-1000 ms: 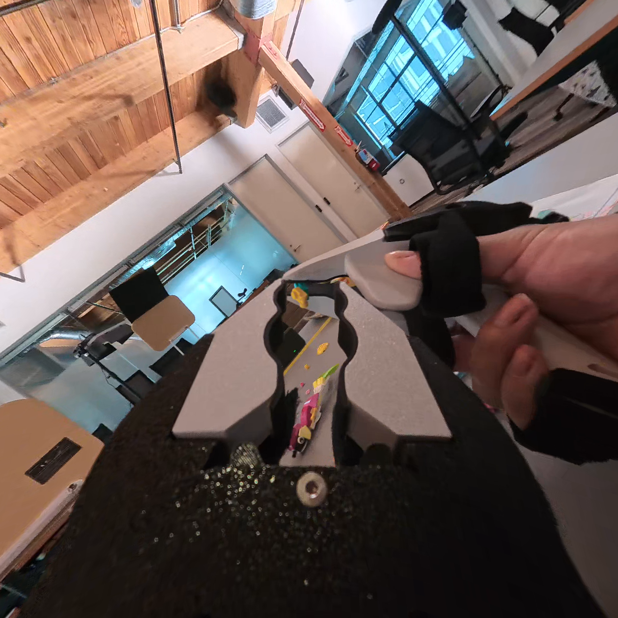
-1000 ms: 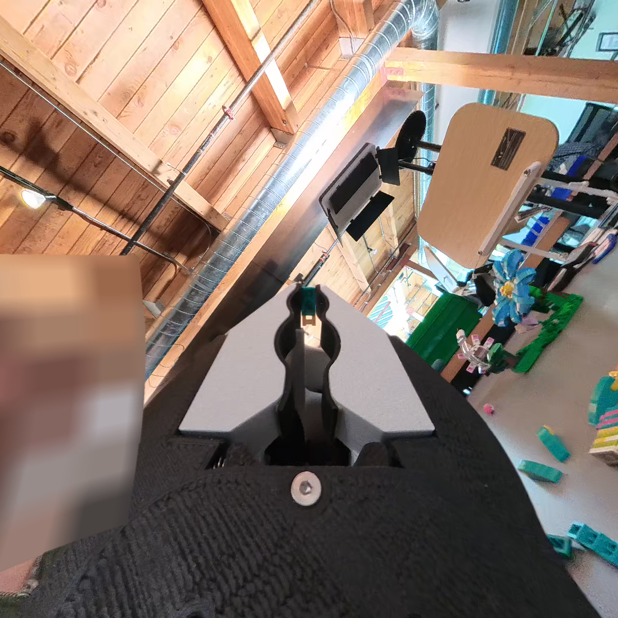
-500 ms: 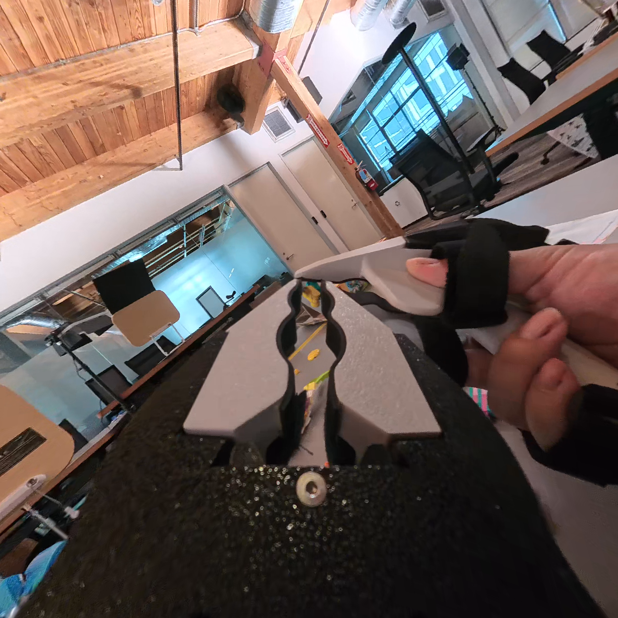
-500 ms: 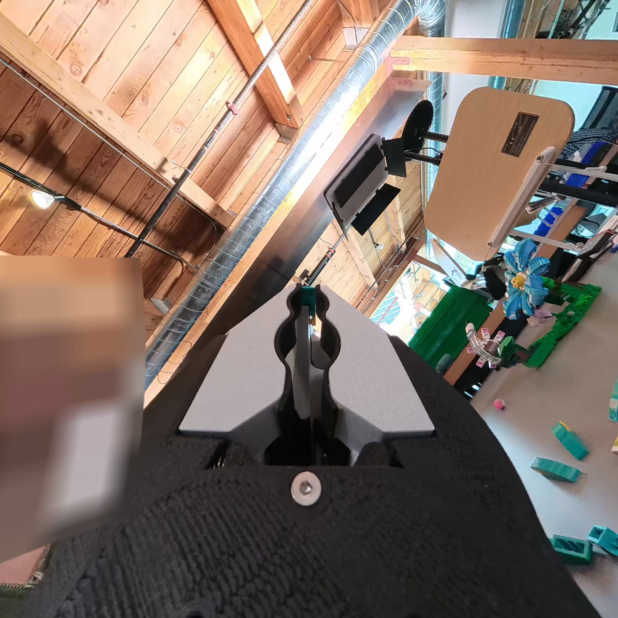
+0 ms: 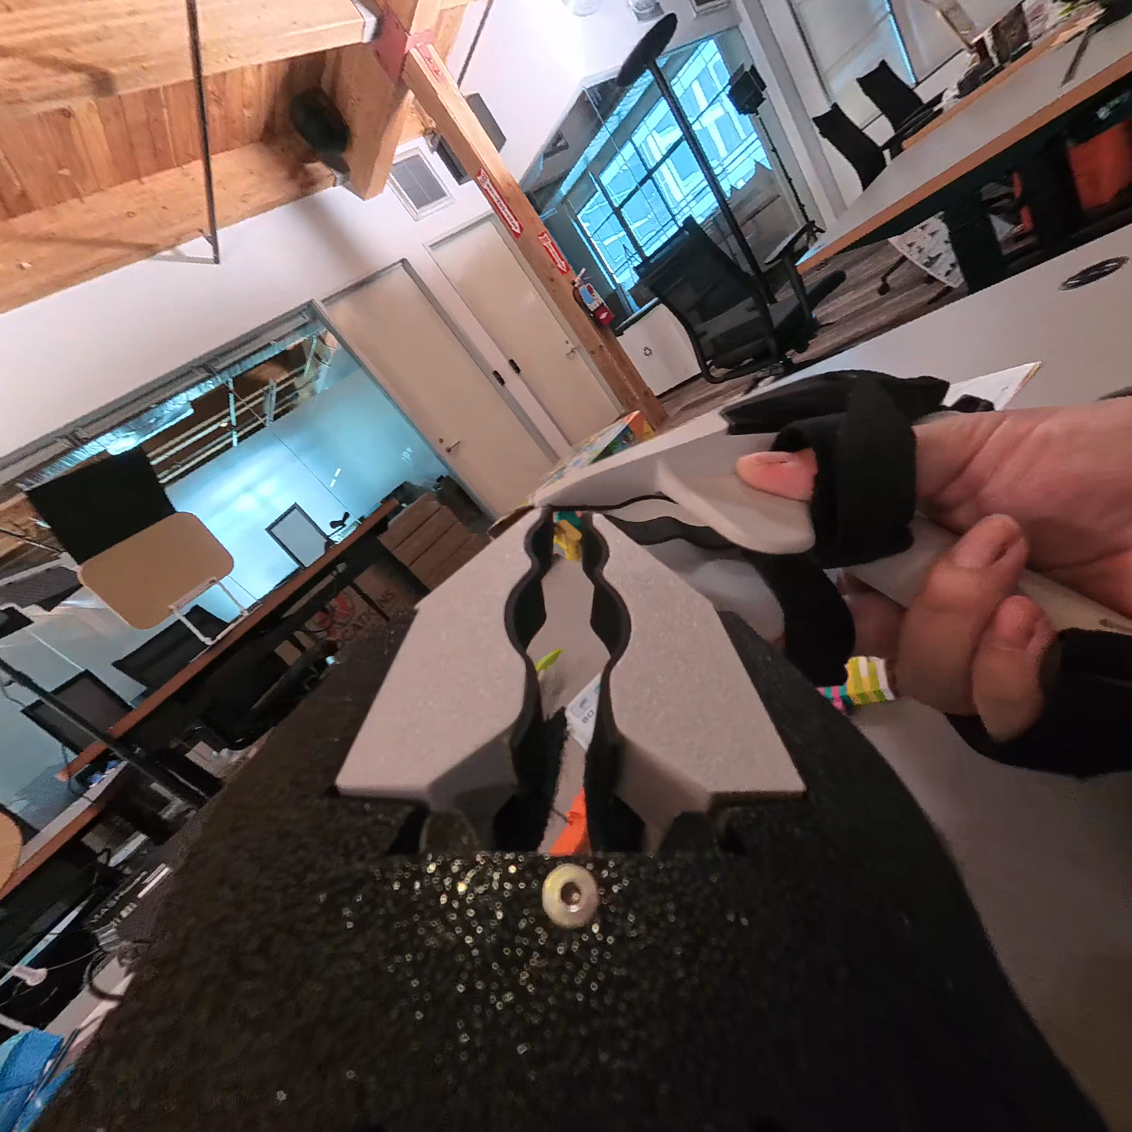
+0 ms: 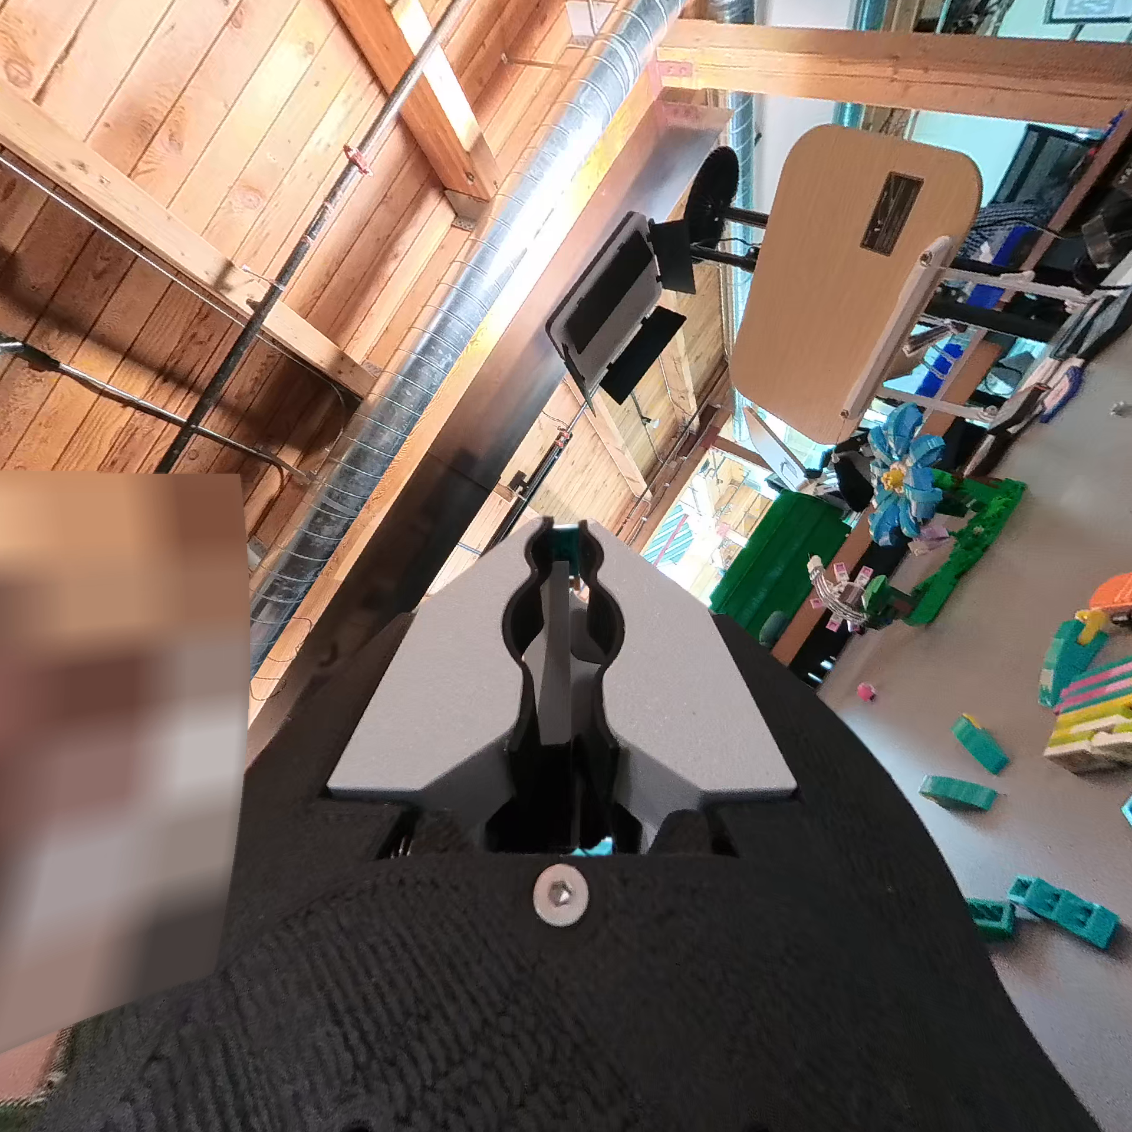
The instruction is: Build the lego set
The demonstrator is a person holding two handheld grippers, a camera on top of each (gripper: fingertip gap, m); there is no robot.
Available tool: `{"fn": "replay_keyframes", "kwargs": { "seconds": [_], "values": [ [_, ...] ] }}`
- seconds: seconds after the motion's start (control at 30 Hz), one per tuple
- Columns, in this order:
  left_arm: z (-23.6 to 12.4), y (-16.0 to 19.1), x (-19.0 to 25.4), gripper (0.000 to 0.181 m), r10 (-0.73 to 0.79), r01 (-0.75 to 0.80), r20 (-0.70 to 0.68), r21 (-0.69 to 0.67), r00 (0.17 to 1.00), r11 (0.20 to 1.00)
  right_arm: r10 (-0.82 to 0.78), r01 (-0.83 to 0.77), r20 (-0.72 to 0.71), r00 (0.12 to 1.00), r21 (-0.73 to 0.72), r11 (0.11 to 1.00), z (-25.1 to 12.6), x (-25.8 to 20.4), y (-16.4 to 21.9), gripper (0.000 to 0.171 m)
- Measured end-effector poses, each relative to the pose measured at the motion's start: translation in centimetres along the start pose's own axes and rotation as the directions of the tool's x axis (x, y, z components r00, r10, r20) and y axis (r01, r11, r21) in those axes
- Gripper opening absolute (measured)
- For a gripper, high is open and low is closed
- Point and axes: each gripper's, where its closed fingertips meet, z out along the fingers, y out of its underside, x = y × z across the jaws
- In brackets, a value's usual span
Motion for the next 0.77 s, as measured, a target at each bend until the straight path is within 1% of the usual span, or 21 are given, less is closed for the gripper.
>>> {"fn": "replay_keyframes", "kwargs": {
  "seconds": [0.03,0.13,0.23,0.3,0.4,0.47,0.5,0.57,0.6,0.63,0.7,0.73,0.77],
  "values": [
    [0.0,0.1,0.0,0.007,-0.009,0.009,-0.02,-0.002,1.0,1.0,0.01,-0.01,-0.004,1.0,-0.004,1.0,-0.1,0.1,0.0,0.006],
    [-0.2,0.5,0.3,0.007,-0.016,0.016,-0.08,-0.003,0.997,1.0,0.013,-0.013,-0.022,1.0,-0.015,1.0,-0.3,0.5,0.2,0.006],
    [-0.2,0.5,0.2,0.007,-0.033,0.033,-0.086,-0.005,0.996,0.999,0.011,-0.011,-0.021,1.0,-0.028,1.0,-0.3,0.5,0.3,0.006],
    [-0.4,0.0,0.0,0.007,-0.077,0.079,-0.083,0.02,0.994,0.997,-0.033,0.033,-0.007,0.999,-0.058,0.998,0.0,0.0,0.5,0.006],
    [-0.8,-0.6,0.0,0.007,-0.121,0.127,-0.118,0.042,0.986,0.991,-0.213,0.211,-0.001,0.977,-0.125,0.969,0.2,-0.7,0.5,0.007],
    [-1.3,-1.7,0.0,0.007,-0.184,0.2,-0.171,0.085,0.968,0.976,-0.343,0.344,0.034,0.939,-0.134,0.929,0.0,-1.7,-0.4,0.014],
    [-1.7,-2.3,0.1,0.007,-0.226,0.252,-0.216,0.103,0.95,0.962,-0.416,0.422,0.067,0.907,-0.152,0.894,-0.2,-2.4,-0.7,0.016],
    [-2.5,-3.0,0.8,0.007,-0.298,0.353,-0.358,0.097,0.885,0.93,-0.547,0.576,0.178,0.818,-0.255,0.777,-0.9,-3.6,-0.1,0.016],
    [-2.7,-2.9,1.0,0.007,-0.324,0.377,-0.393,0.063,0.86,0.924,-0.613,0.647,0.216,0.76,-0.328,0.688,-1.4,-3.7,0.3,0.018],
    [-2.8,-2.5,1.2,0.007,-0.326,0.369,-0.41,0.029,0.852,0.929,-0.682,0.714,0.244,0.689,-0.389,0.582,-2.0,-3.7,0.6,0.02],
    [-3.0,-1.7,1.8,0.007,-0.297,0.317,-0.431,-0.027,0.852,0.948,-0.812,0.807,0.307,0.496,-0.508,0.301,-3.1,-3.2,1.4,0.02],
    [-3.1,-1.4,2.3,0.007,-0.288,0.297,-0.452,-0.053,0.844,0.953,-0.856,0.816,0.336,0.393,-0.556,0.156,-3.6,-2.8,1.7,0.02],
    [-3.1,-1.2,2.8,0.007,-0.281,0.281,-0.475,-0.074,0.834,0.957,-0.873,0.803,0.378,0.308,-0.596,0.025,-4.1,-2.3,2.1,0.016]
  ]
}}
